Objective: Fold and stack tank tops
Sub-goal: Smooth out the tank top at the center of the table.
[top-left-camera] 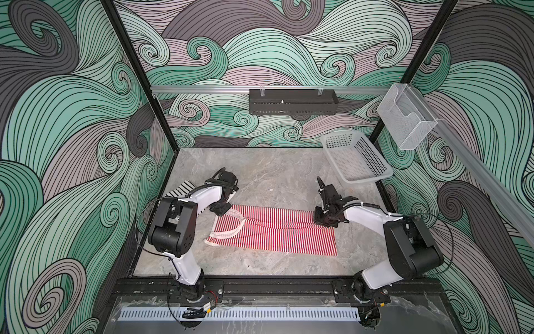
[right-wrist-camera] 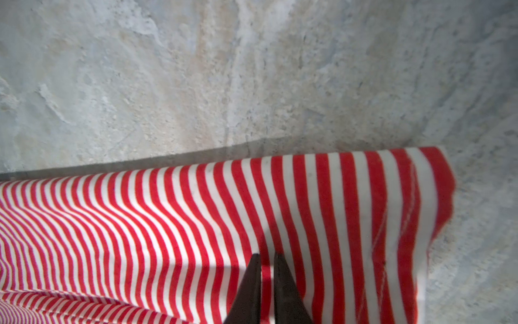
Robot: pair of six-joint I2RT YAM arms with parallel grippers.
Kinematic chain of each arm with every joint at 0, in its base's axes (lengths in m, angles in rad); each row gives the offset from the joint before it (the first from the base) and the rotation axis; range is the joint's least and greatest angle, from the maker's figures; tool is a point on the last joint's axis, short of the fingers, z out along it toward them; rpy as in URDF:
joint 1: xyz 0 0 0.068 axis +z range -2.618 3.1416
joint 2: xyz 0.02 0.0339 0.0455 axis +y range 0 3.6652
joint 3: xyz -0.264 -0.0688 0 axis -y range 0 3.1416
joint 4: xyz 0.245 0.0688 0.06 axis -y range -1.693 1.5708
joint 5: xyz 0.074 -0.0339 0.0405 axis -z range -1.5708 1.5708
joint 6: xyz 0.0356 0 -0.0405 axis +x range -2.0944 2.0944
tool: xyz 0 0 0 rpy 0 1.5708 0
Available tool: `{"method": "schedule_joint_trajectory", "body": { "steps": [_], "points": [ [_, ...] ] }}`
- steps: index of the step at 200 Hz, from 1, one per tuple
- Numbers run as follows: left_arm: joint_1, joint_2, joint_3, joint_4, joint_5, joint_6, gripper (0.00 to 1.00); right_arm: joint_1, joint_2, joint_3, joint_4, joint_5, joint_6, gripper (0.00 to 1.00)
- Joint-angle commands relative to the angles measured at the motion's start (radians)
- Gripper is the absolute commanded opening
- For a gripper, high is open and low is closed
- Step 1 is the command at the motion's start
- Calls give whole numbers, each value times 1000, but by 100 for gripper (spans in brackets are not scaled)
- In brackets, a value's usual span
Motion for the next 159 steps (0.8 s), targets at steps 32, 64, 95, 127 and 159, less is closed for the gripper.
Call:
{"method": "schedule_joint_trajectory", "body": {
  "steps": [32,64,95,127,159],
  "points": [
    [8,32,-64,52,-100,-21,39,-26,3,-38,-22,27,-2,13],
    [9,39,-103,63,-132,-26,38,-36,-5,-43,-20,21,-7,13],
    [11,-54,-100,23,-103,-39,38,-39,-35,-38,-27,7,-7,13],
    [10,-176,-5,-73,53,-69,40,-39,-42,-27,-34,4,-9,14],
    [-1,-128,116,-129,183,-99,40,-39,-28,-13,-33,7,-13,14]
  ]
}}
